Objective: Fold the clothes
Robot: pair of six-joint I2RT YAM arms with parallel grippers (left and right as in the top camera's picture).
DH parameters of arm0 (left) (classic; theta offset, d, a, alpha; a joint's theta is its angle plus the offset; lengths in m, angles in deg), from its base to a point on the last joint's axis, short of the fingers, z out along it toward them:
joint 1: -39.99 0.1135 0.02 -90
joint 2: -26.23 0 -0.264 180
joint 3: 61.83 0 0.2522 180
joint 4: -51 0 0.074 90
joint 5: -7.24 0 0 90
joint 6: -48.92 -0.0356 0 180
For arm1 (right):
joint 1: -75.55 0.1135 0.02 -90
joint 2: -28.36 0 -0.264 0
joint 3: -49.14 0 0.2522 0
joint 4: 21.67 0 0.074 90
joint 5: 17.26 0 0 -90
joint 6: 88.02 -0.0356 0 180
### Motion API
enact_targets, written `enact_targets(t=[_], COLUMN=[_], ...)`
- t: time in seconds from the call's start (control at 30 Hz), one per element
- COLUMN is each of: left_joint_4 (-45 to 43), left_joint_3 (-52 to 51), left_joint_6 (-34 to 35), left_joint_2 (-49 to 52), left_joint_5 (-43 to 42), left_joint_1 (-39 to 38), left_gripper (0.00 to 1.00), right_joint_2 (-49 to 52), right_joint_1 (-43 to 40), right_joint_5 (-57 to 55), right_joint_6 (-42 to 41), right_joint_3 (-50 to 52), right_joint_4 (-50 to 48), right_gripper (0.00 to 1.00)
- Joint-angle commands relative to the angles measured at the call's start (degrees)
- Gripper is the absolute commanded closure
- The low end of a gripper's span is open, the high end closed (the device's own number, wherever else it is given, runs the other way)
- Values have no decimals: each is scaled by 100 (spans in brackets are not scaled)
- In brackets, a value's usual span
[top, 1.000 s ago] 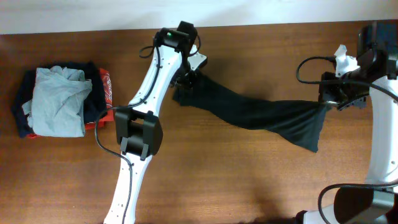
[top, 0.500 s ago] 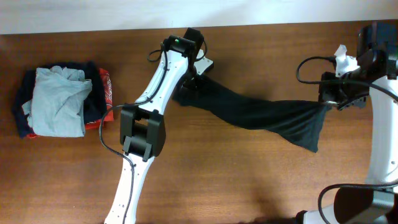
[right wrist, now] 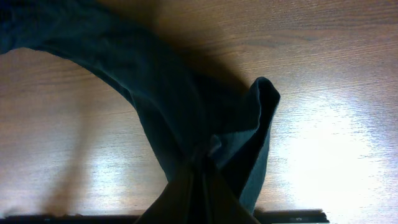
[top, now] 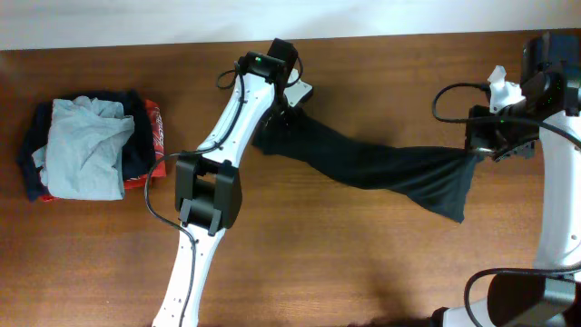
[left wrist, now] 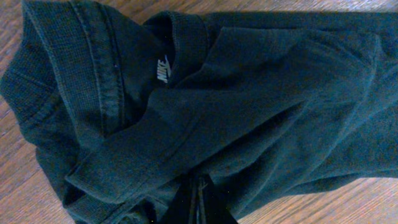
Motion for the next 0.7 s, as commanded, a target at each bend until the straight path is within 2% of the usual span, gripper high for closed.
enact_targets(t=[0.0, 0.03, 0.07, 0.13, 0.2, 0.33, 0.47, 0.67], left_joint_4=[-7, 13, 57, 122, 142, 138, 138, 133], left_joint_3=[-55, -55, -55, -55, -55, -66, -68, -72], left_joint_6=[-24, -26, -26, -28, -35, -160, -160, -157], left_joint_2=[-127, -129, -127, -127, -127, -127, -127, -127], left_joint_5=[-74, -46, 46, 234, 415, 417, 398, 396], left_joint_1=[-2, -2, -2, -2, -2, -2, -2, -2], left_gripper=[98, 96, 84, 70, 64, 63, 69, 69], right_joint_2=[-120, -120, -120, -120, -120, -120, -120, -120], right_joint_1=[26, 26, 26, 26, 26, 26, 26, 26], right_joint_5=[-55, -55, -55, -55, -55, -55, -55, -55], right_joint_6=[63, 63, 63, 63, 63, 63, 63, 63], right_joint_3=[15, 15, 15, 15, 15, 15, 15, 15], right_joint_4=[4, 4, 7, 7, 11, 50, 50, 72], right_gripper=[95, 95, 95, 95, 95, 95, 95, 95])
